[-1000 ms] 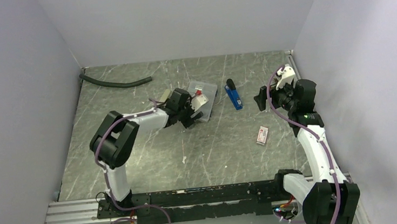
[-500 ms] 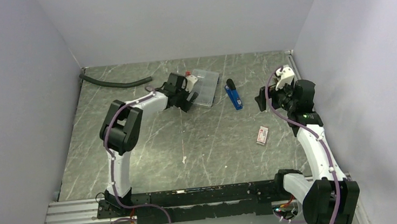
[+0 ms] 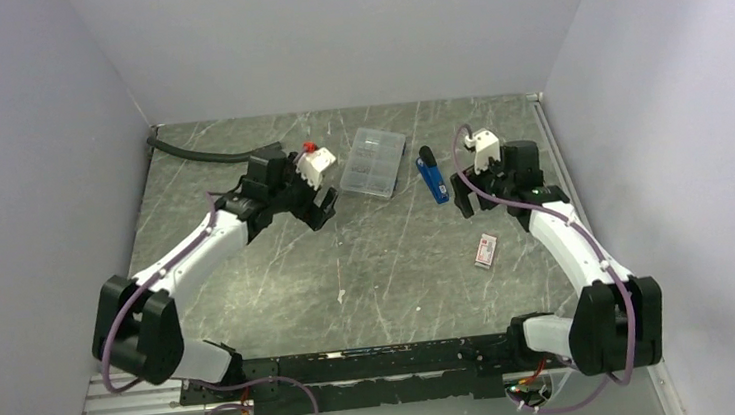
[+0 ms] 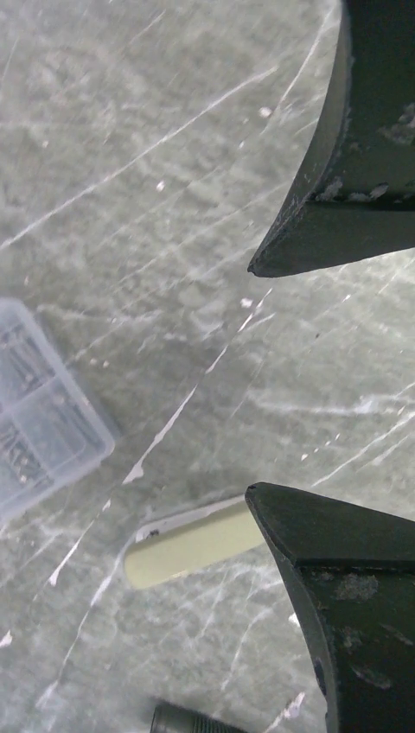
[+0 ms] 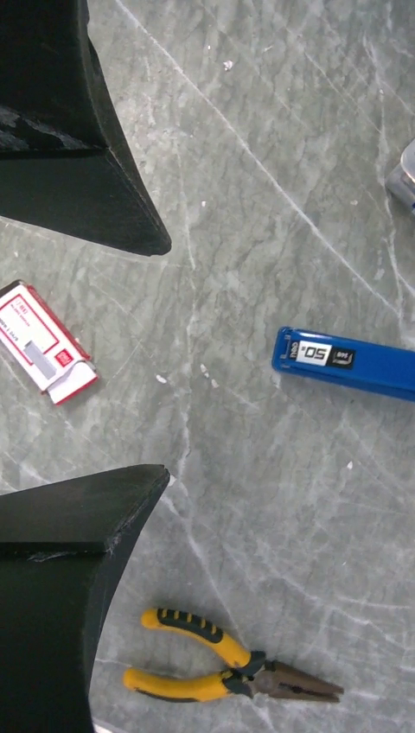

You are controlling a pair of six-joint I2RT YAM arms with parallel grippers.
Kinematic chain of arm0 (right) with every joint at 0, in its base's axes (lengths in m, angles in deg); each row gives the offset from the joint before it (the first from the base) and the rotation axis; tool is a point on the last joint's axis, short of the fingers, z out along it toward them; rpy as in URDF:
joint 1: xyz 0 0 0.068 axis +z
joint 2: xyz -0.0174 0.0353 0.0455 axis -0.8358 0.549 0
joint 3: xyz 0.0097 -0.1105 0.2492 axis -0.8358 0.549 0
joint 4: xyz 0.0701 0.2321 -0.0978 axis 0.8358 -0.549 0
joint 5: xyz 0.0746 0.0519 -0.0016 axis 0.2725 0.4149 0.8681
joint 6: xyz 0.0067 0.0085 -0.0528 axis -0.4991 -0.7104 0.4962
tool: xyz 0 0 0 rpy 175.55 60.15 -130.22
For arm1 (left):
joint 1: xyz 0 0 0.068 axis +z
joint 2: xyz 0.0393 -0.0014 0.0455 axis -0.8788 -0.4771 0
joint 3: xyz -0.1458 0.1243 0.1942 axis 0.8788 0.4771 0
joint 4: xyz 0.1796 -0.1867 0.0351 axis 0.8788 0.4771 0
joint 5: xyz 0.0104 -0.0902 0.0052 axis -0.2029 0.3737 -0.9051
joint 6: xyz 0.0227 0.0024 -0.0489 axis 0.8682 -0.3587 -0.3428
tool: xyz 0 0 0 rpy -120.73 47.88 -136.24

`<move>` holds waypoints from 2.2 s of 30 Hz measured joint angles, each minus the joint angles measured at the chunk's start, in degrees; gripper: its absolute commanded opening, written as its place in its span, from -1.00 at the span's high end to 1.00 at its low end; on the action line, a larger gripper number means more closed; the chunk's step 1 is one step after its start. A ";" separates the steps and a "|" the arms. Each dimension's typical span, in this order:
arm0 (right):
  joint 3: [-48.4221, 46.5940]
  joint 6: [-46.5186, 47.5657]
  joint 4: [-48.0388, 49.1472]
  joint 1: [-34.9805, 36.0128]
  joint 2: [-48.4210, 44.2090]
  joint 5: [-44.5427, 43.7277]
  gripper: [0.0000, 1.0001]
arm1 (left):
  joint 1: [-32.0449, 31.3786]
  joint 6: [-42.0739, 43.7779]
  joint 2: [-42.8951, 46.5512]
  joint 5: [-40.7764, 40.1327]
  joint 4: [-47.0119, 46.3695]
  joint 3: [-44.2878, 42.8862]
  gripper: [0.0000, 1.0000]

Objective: Load the staples into the stapler

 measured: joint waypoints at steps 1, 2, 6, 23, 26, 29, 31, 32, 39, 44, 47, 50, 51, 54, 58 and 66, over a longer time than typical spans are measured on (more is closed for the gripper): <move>-0.57 -0.13 0.02 0.48 0.85 -0.39 -0.82 | -0.04 0.20 1.75 1.14 0.02 1.44 -0.89; -1.60 -0.42 0.13 1.29 2.60 -0.74 -0.80 | -0.04 0.37 2.97 2.03 0.02 2.64 -0.89; -8.72 -2.10 1.90 4.96 14.14 -1.97 -0.71 | 0.02 1.09 5.51 5.62 0.48 5.88 -0.89; -35.60 -3.52 1.77 8.44 48.59 -8.20 0.42 | 0.02 4.44 11.96 8.11 1.20 10.14 -0.89; -35.95 -2.58 1.38 8.57 48.81 -8.48 0.80 | 0.02 4.70 11.93 8.11 1.31 10.29 -0.89; -35.93 -0.26 0.85 8.61 48.65 -6.62 0.93 | 0.02 5.01 11.72 8.20 1.55 10.19 -0.89; -34.97 1.60 0.55 8.61 47.67 -4.07 0.97 | 0.02 5.07 10.88 8.55 2.45 9.42 -0.89; -33.64 2.75 0.35 8.59 46.45 -2.29 0.99 | 0.02 5.07 10.12 8.90 2.82 8.70 -0.89; -22.86 9.88 -5.70 11.19 29.57 12.13 1.00 | 0.02 3.80 2.43 17.99 2.62 2.21 -0.73; -19.28 13.42 -7.56 17.75 18.16 21.35 1.00 | 0.02 1.97 -1.88 29.07 -3.63 1.90 -0.66; -18.51 13.62 -8.79 20.81 15.02 26.93 1.00 | 0.00 1.22 -2.84 35.67 -7.02 1.90 -0.66; -18.10 13.60 -9.18 22.14 14.69 29.70 1.00 | -0.26 1.05 -2.82 40.17 -9.33 1.90 -0.65; -17.86 13.66 -9.35 22.71 14.75 30.14 1.00 | -0.39 1.03 -2.82 41.00 -9.94 1.90 -0.65; -17.44 14.08 -10.27 24.11 14.78 30.77 1.00 | -0.68 1.27 -2.73 42.69 -11.43 1.97 -0.62; -17.42 14.47 -10.93 25.64 14.86 31.58 1.00 | -0.87 2.56 -2.40 43.82 -12.02 2.75 -0.44; -17.40 14.38 -10.95 26.51 15.96 33.03 1.00 | -1.81 6.62 -2.32 45.18 -11.23 4.02 0.55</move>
